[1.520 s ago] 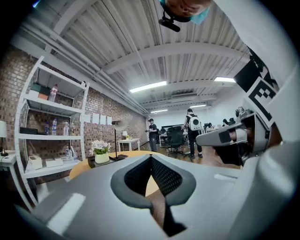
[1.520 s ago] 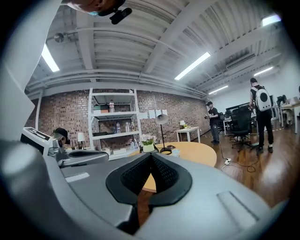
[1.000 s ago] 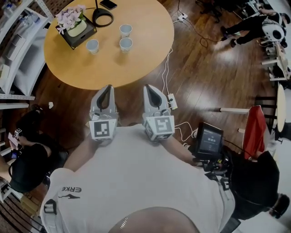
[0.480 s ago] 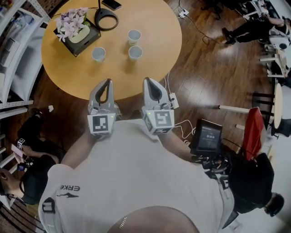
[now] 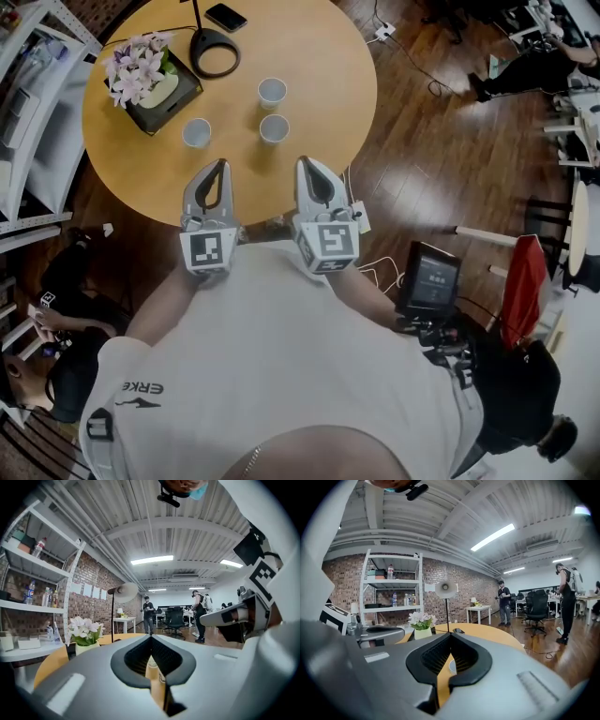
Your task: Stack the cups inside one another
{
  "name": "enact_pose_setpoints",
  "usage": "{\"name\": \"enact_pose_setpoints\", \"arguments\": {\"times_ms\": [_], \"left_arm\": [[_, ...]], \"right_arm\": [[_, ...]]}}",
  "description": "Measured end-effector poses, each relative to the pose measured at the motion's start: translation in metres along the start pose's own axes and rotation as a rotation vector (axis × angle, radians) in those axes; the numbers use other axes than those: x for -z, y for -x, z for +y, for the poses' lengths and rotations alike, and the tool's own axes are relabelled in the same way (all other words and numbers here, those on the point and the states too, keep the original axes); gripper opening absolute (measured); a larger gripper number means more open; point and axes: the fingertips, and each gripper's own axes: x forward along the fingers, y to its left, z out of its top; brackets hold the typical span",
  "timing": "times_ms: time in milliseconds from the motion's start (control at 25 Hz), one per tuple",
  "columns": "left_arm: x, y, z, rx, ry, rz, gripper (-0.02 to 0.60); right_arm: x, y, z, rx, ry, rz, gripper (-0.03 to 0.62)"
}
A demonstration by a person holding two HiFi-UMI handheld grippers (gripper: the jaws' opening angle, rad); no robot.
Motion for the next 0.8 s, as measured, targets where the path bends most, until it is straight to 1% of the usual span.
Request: {"name": "enact_pose_setpoints", "arguments": {"times_ms": [200, 400, 560, 800], "left_arm": [[0.013, -0.031, -0.003, -0.01, 0.0, 0.045, 0.002], [0.042, -0.058, -0.004, -0.019, -0.009, 0.084, 0.002], [0.068, -0.082, -0.006, -0.011, -0.006, 0.155, 0.002], [0.118, -0.095, -0.011, -0.011, -0.009, 0.275, 0.002]], "right_arm": [[0.005, -0.026, -0.02, -0.027, -0.009, 0.029, 0.014], [0.03, -0.051, -0.037, -0.052, -0.02, 0.101, 0.014], [0.054, -0.075, -0.052, -0.068, -0.012, 0.159, 0.014], [0.108, -0.088, -0.062, -0.089, -0.021, 0.284, 0.014]]}}
